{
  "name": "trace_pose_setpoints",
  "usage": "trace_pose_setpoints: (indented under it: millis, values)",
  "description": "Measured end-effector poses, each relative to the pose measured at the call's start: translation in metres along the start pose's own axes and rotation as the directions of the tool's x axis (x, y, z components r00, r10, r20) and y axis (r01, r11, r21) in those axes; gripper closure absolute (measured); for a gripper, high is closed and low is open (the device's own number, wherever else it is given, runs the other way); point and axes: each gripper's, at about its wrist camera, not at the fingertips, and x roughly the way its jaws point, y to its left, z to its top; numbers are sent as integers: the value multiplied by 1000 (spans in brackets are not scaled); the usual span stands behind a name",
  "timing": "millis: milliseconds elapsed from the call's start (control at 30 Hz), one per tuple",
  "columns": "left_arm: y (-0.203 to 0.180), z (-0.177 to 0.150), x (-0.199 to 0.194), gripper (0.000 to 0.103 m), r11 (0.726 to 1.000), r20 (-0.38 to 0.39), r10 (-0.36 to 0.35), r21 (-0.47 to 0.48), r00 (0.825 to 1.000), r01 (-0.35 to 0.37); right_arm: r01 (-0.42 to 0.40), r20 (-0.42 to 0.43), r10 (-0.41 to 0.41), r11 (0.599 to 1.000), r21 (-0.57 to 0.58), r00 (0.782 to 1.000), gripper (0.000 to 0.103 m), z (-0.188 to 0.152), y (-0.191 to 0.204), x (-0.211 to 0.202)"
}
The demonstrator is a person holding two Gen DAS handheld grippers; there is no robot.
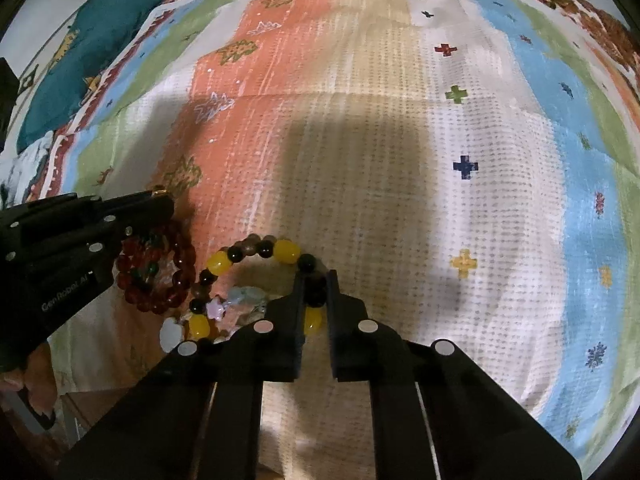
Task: Organize jewelry
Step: 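Grasp the multicolour bead bracelet with the left tool while the right tool grasps the yellow-black bracelet, then lift both bracelets and carry them over the silver tin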
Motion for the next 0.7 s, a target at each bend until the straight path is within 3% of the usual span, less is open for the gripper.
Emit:
trace_pose_setpoints:
  millis: [700]
  values:
    - [5,-5,-46,94,998,83,-45,-34,996,48,-26,117,33,998,-59,993,92,-2,24,-54]
